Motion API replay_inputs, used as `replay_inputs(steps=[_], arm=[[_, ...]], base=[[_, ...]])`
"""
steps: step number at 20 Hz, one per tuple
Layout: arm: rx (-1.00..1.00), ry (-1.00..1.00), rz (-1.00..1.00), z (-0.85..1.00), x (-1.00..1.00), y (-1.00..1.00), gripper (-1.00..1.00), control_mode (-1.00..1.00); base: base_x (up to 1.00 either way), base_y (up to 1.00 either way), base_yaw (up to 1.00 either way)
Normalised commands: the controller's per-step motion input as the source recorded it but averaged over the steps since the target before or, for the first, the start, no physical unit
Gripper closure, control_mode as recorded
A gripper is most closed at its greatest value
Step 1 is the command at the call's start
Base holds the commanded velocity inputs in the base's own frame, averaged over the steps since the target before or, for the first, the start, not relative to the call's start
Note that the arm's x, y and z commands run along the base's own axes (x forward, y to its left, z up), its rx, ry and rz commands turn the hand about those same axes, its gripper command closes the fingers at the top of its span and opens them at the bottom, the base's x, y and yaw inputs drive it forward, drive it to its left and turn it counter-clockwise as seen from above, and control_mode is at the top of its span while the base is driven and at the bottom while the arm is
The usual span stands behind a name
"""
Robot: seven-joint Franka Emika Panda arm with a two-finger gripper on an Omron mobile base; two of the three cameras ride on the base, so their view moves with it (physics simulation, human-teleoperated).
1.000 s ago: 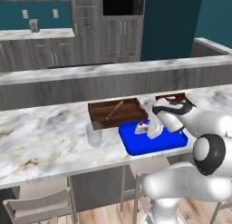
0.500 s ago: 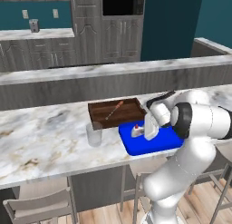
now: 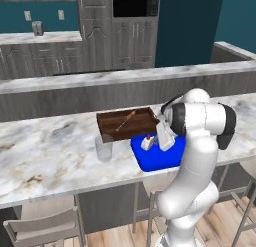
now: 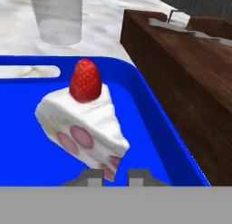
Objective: Take the cakes from the fridge and place them on the empty tray on the dining counter.
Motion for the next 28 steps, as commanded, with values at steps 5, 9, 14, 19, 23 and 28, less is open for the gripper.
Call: replay_inputs(steps=[5, 9, 14, 19, 23, 28], arm=[[0.0, 0.01, 0.05, 0.09, -0.27, -0.07, -1.0, -1.0], [0.0, 0.0, 0.0, 0.9, -0.69, -0.07, -1.0, -1.0], [-0.06, 0.04, 0.0, 1.0, -0.86, 0.0, -1.0, -1.0], [-0.12, 0.11, -0.02, 1.0, -0.93, 0.0, -1.0, -1.0], [-0.03, 0.0, -0.4, 1.0, -0.95, 0.0, -1.0, -1.0], [0.0, 0.0, -0.67, 0.75, -0.67, 0.0, -1.0, -1.0]], base=[[0.0, 0.0, 0.0], [0.0, 0.0, 0.0], [0.0, 0.0, 0.0], [0.0, 0.0, 0.0], [0.0, 0.0, 0.0], [0.0, 0.0, 0.0]])
